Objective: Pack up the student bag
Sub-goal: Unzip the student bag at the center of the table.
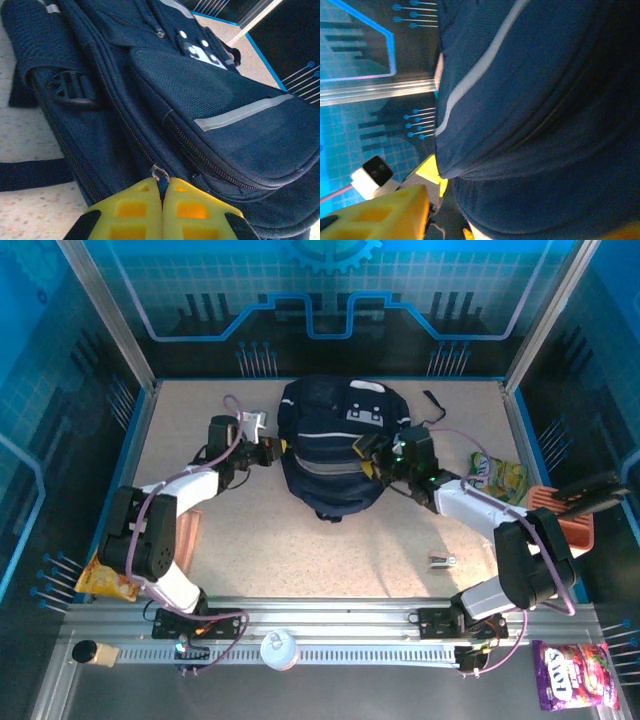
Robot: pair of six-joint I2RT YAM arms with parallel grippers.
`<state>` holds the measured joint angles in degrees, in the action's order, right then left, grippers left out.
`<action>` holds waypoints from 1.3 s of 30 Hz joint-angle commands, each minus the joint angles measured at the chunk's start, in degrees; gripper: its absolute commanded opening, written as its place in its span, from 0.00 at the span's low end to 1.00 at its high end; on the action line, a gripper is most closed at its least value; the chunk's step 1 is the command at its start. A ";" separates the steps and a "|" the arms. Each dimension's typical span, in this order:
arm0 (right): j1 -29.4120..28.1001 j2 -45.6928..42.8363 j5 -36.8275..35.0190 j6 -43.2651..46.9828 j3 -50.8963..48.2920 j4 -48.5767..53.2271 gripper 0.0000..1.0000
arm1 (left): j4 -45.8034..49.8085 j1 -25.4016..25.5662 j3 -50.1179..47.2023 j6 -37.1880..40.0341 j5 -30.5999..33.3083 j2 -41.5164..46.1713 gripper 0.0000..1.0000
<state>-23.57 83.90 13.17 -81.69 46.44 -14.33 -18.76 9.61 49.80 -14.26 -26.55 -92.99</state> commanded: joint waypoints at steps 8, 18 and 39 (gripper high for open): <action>-11.61 -1.28 -24.05 -9.26 6.11 12.49 0.61 | -10.61 5.77 -6.08 -4.80 -2.97 3.16 0.00; -10.01 3.91 -22.09 -9.42 9.64 11.84 0.51 | -9.50 5.70 -5.72 -3.00 -4.49 3.08 0.00; -6.01 0.36 -11.50 -2.51 4.28 9.99 0.02 | -4.49 -3.59 6.78 -6.77 0.71 -6.75 0.00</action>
<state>-30.79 86.52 0.82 -86.28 51.92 -5.82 -22.35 8.86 52.77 -21.08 -28.32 -97.84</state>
